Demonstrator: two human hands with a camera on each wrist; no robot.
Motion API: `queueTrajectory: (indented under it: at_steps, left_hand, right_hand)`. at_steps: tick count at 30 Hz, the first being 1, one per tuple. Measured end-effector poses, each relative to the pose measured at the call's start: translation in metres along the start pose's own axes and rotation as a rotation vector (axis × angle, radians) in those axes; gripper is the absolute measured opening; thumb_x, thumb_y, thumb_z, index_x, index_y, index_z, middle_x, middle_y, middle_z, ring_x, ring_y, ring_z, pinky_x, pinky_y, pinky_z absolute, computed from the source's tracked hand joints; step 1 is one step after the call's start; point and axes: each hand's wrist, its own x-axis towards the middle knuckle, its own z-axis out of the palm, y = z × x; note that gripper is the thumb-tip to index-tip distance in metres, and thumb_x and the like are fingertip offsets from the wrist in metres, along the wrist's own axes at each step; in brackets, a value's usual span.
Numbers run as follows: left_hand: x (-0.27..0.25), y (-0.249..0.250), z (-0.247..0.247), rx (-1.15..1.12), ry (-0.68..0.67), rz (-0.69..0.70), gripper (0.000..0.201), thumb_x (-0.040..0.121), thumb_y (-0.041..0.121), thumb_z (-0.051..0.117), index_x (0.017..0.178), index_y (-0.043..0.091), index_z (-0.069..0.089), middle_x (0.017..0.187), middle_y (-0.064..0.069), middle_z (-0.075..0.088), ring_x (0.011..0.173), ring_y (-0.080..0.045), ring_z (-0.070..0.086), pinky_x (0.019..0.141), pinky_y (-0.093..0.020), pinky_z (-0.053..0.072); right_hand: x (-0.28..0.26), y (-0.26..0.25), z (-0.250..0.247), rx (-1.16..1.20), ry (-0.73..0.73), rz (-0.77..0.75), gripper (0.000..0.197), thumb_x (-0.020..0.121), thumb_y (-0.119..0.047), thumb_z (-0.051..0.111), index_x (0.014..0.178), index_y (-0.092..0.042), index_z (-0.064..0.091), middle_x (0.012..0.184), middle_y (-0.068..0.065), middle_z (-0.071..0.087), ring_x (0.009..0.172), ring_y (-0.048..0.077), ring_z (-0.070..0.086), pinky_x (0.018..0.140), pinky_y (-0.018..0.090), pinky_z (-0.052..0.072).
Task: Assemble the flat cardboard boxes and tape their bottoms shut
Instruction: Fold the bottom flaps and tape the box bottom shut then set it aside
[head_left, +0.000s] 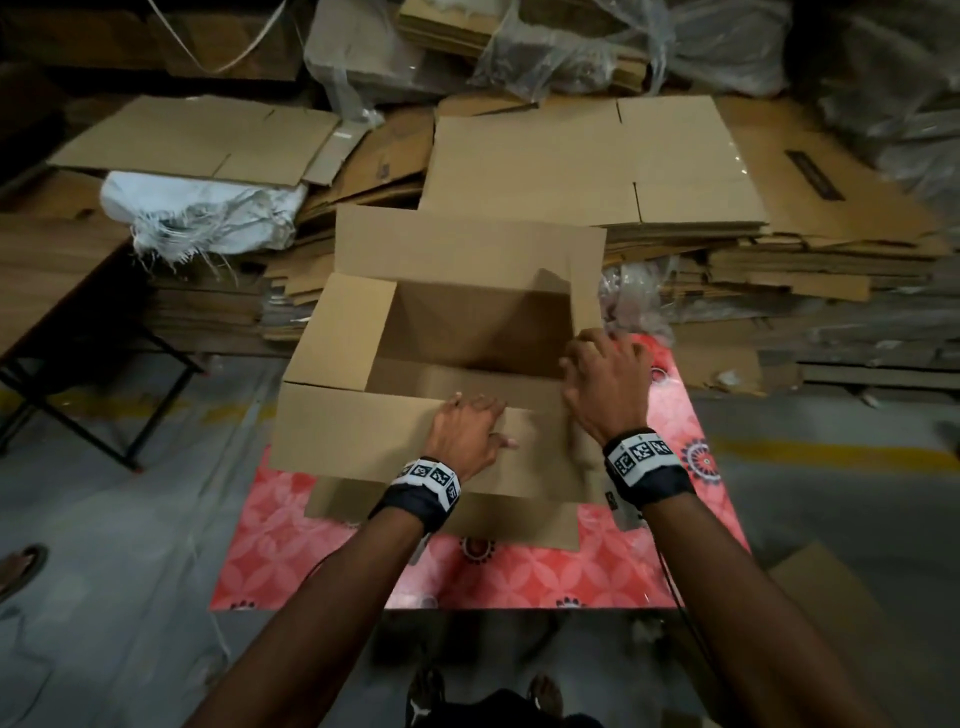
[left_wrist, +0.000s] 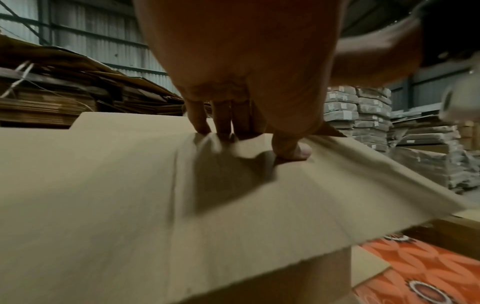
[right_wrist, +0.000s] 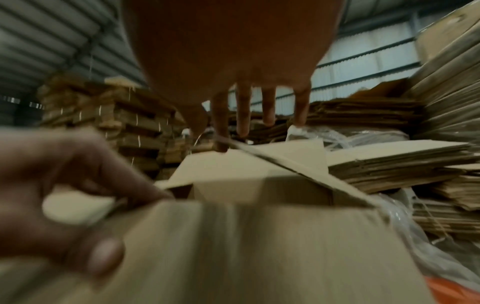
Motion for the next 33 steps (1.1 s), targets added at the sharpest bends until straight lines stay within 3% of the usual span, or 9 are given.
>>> queueTrajectory:
  at_steps: [4, 7, 10, 13, 18, 25, 28, 30, 33]
  left_hand:
    - [0.008, 0.007, 0.002, -0.014, 0.023, 0.009, 0.059, 0.09, 0.059, 0.063, 0.133, 0.019, 0.061, 0.132, -0.002, 0.067, 0.124, -0.024, 0.06, 0.112, -0.042, 0.039]
    - [0.014, 0.012, 0.003, -0.014, 0.05, 0.023, 0.055, 0.088, 0.06, 0.064, 0.123, 0.018, 0.064, 0.123, -0.002, 0.071, 0.116, -0.025, 0.064, 0.102, -0.039, 0.044]
    - [0.019, 0.018, 0.003, -0.023, 0.061, 0.03, 0.053, 0.089, 0.06, 0.063, 0.122, 0.019, 0.064, 0.123, 0.0, 0.071, 0.115, -0.023, 0.065, 0.098, -0.038, 0.046]
    - [0.025, 0.027, 0.004, -0.044, 0.046, 0.032, 0.054, 0.09, 0.059, 0.063, 0.126, 0.02, 0.062, 0.126, 0.0, 0.069, 0.118, -0.023, 0.063, 0.098, -0.038, 0.044]
    - [0.027, 0.031, 0.006, -0.049, 0.04, 0.015, 0.055, 0.091, 0.058, 0.062, 0.128, 0.018, 0.061, 0.129, 0.0, 0.068, 0.121, -0.022, 0.061, 0.101, -0.039, 0.043]
    - [0.026, 0.034, 0.004, -0.063, 0.033, -0.007, 0.059, 0.091, 0.057, 0.064, 0.133, 0.017, 0.059, 0.135, -0.002, 0.064, 0.125, -0.024, 0.059, 0.108, -0.04, 0.038]
    - [0.026, 0.035, 0.002, -0.06, 0.02, -0.012, 0.06, 0.092, 0.058, 0.062, 0.136, 0.017, 0.057, 0.138, -0.002, 0.063, 0.126, -0.024, 0.057, 0.111, -0.04, 0.035]
    - [0.026, 0.034, -0.001, -0.072, 0.004, -0.007, 0.059, 0.094, 0.057, 0.06, 0.137, 0.017, 0.056, 0.14, -0.002, 0.061, 0.127, -0.025, 0.056, 0.109, -0.039, 0.036]
    - [0.024, 0.023, -0.012, -0.248, -0.083, -0.038, 0.057, 0.096, 0.047, 0.061, 0.145, 0.018, 0.053, 0.145, -0.006, 0.059, 0.13, -0.03, 0.055, 0.11, -0.04, 0.042]
  right_hand:
    - [-0.017, 0.036, -0.014, -0.24, -0.007, 0.278, 0.046, 0.074, -0.022, 0.069, 0.12, -0.016, 0.069, 0.141, 0.002, 0.056, 0.127, 0.037, 0.042, 0.104, 0.057, 0.026]
    - [-0.035, 0.055, -0.01, -0.263, -0.063, 0.467, 0.039, 0.076, -0.026, 0.071, 0.113, -0.016, 0.071, 0.15, 0.002, 0.047, 0.134, 0.037, 0.03, 0.108, 0.059, 0.027]
    - [-0.054, 0.054, 0.006, -0.154, -0.084, 0.512, 0.036, 0.086, -0.046, 0.064, 0.107, -0.02, 0.074, 0.145, 0.001, 0.052, 0.134, 0.038, 0.032, 0.107, 0.063, 0.029]
    - [-0.063, 0.045, 0.024, -0.095, -0.239, 0.595, 0.057, 0.093, -0.069, 0.044, 0.117, -0.024, 0.071, 0.148, -0.005, 0.05, 0.128, 0.039, 0.038, 0.105, 0.062, 0.027]
    - [-0.057, 0.039, 0.038, 0.054, -0.303, 0.687, 0.057, 0.088, -0.059, 0.063, 0.125, -0.018, 0.049, 0.136, 0.007, 0.058, 0.12, 0.043, 0.048, 0.101, 0.06, 0.031]
    - [-0.054, 0.052, 0.039, 0.375, -0.173, 0.792, 0.052, 0.075, -0.052, 0.08, 0.109, -0.029, 0.048, 0.119, 0.003, 0.069, 0.115, 0.039, 0.057, 0.1, 0.056, 0.039]
    - [-0.047, 0.048, 0.036, 0.214, -0.239, 0.735, 0.049, 0.078, -0.05, 0.077, 0.113, -0.026, 0.053, 0.121, 0.005, 0.067, 0.12, 0.042, 0.05, 0.104, 0.057, 0.034]
    - [-0.047, 0.037, 0.035, 0.05, -0.242, 0.569, 0.04, 0.084, -0.037, 0.071, 0.118, -0.021, 0.058, 0.125, 0.008, 0.064, 0.124, 0.042, 0.045, 0.104, 0.054, 0.029]
    - [-0.052, 0.002, 0.04, 0.063, -0.167, 0.259, 0.036, 0.079, -0.023, 0.06, 0.114, -0.017, 0.064, 0.118, 0.009, 0.066, 0.116, 0.035, 0.051, 0.098, 0.046, 0.033]
